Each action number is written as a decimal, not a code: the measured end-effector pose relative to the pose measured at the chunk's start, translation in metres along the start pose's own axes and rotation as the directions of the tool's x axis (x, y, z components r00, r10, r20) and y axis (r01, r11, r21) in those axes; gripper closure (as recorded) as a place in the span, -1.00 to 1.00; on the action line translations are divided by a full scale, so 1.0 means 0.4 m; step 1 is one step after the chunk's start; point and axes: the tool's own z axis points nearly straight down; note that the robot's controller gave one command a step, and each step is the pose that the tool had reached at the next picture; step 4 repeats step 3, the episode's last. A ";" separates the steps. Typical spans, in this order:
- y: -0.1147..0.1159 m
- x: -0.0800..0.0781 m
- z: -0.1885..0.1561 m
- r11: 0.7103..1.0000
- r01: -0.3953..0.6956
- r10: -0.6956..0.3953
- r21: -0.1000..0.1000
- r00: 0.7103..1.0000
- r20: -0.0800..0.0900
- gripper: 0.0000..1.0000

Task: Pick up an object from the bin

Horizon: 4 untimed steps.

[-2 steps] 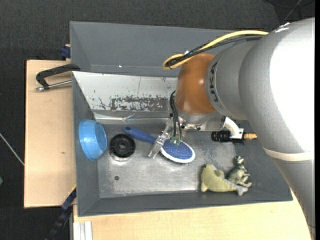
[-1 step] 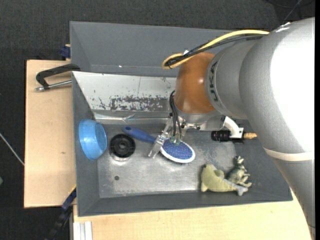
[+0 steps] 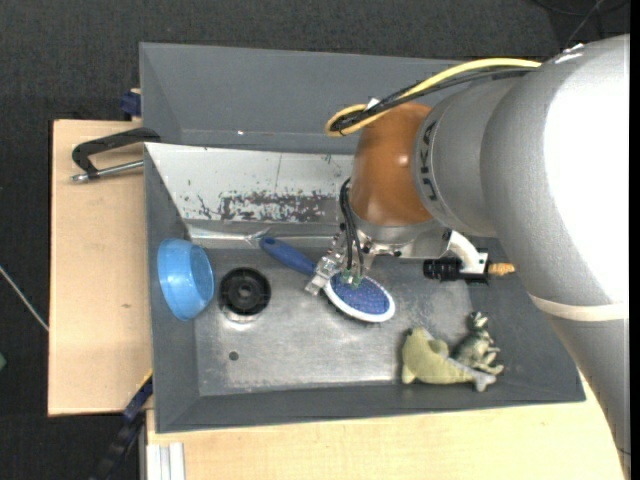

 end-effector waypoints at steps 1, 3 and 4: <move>0.005 -0.005 -0.155 1.000 0.002 -0.002 -0.001 1.000 -0.002 1.00; 0.010 -0.008 -0.221 1.000 0.006 -0.006 0.002 1.000 -0.005 1.00; 0.010 -0.008 -0.221 1.000 0.006 -0.006 0.002 1.000 -0.005 1.00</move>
Offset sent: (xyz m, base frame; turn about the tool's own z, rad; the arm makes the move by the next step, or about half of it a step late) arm 0.0000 -0.0003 0.0578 -0.0001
